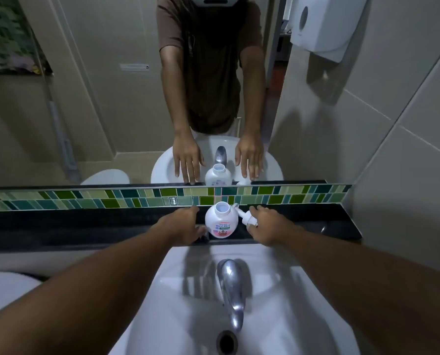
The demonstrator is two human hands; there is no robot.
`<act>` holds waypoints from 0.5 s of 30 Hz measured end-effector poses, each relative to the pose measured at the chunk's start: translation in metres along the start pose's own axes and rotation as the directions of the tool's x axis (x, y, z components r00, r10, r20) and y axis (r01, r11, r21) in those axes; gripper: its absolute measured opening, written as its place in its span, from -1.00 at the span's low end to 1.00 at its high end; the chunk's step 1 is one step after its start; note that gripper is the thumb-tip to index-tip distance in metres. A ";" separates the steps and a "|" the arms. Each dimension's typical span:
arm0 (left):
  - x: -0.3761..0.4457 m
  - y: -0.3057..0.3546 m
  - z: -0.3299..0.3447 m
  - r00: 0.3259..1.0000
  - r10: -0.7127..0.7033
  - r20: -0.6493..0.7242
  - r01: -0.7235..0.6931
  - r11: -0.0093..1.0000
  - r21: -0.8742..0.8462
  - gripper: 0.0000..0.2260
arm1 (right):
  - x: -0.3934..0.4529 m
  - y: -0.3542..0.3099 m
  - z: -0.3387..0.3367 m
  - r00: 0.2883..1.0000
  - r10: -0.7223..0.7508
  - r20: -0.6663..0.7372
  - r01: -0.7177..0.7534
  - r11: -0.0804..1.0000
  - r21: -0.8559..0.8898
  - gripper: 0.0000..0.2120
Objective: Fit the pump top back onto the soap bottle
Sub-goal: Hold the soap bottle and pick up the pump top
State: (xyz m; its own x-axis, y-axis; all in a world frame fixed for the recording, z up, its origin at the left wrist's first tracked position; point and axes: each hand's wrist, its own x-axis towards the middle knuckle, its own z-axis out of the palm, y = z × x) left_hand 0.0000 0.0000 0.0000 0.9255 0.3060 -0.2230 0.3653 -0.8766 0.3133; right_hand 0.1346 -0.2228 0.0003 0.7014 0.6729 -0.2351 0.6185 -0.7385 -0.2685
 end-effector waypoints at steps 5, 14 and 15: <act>0.011 0.002 0.004 0.998 0.018 -0.057 -0.025 0.990 -0.137 -0.30 | 0.010 -0.001 0.006 0.999 -0.004 -0.045 0.004 1.000 0.007 -0.54; 0.020 0.005 0.034 0.985 0.080 -0.150 -0.134 0.909 -0.394 -0.27 | 0.022 0.000 0.025 0.996 -0.032 -0.078 0.033 0.999 0.018 -0.49; 0.021 0.006 0.036 0.982 0.083 -0.168 -0.146 0.901 -0.409 -0.27 | 0.022 0.001 0.027 0.996 -0.029 -0.079 0.030 0.999 0.017 -0.49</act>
State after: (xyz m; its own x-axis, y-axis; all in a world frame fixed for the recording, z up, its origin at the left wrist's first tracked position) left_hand 0.0177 -0.0118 -0.0359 0.9564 0.2897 -0.0383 0.2345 -0.6825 0.6922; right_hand 0.1412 -0.2069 -0.0302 0.7093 0.6882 -0.1525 0.6332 -0.7172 -0.2911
